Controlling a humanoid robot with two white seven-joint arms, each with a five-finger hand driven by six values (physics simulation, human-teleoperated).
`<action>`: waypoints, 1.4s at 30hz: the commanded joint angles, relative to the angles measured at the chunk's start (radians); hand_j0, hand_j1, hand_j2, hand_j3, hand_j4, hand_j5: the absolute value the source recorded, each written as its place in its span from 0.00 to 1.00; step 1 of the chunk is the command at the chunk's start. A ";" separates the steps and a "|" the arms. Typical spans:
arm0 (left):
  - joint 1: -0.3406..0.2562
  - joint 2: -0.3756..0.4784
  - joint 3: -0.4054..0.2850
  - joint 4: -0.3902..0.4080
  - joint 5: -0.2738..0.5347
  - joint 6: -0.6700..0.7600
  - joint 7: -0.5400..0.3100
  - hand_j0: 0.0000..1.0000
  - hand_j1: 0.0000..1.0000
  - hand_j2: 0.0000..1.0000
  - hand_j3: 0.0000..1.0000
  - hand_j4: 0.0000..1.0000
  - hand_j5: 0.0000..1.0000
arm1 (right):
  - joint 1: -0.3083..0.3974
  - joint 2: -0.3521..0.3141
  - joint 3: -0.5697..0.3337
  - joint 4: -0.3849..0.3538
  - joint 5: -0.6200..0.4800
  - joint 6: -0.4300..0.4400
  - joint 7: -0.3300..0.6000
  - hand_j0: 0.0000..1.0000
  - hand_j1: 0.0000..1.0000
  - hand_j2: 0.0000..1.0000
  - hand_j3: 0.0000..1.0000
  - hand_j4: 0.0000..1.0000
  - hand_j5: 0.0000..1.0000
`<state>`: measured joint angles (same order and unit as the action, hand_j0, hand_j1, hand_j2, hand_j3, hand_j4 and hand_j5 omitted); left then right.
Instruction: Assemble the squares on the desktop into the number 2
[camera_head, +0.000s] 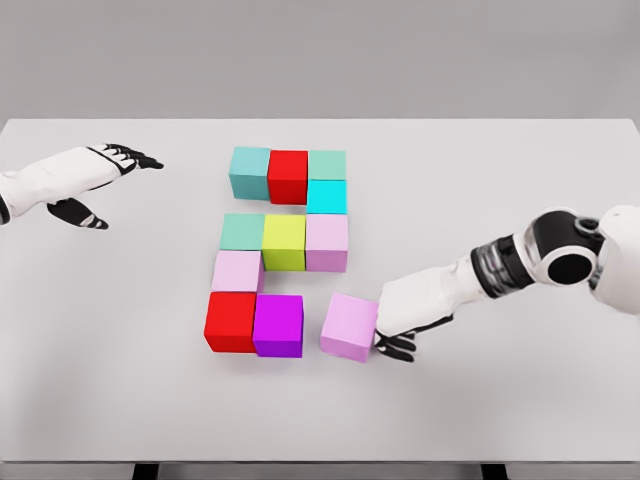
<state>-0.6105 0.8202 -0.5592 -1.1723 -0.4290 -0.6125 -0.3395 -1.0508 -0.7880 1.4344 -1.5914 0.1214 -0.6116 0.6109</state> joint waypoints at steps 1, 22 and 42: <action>0.000 0.002 0.001 0.000 0.007 0.002 0.001 1.00 1.00 1.00 1.00 1.00 1.00 | 0.000 0.004 0.000 -0.001 -0.003 0.001 0.000 0.14 0.14 0.14 0.14 0.14 0.14; 0.009 0.007 0.001 0.003 0.004 0.002 0.001 1.00 1.00 1.00 1.00 1.00 1.00 | -0.003 0.023 0.000 -0.004 -0.003 0.001 0.000 0.14 0.14 0.14 0.14 0.14 0.14; 0.011 0.008 0.002 0.003 0.004 0.002 0.001 1.00 1.00 1.00 1.00 1.00 1.00 | 0.000 0.019 0.000 0.028 -0.002 0.001 0.000 0.14 0.14 0.14 0.14 0.14 0.14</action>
<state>-0.5998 0.8264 -0.5577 -1.1686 -0.4312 -0.6125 -0.3395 -1.0508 -0.7704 1.4348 -1.5712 0.1252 -0.6129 0.6110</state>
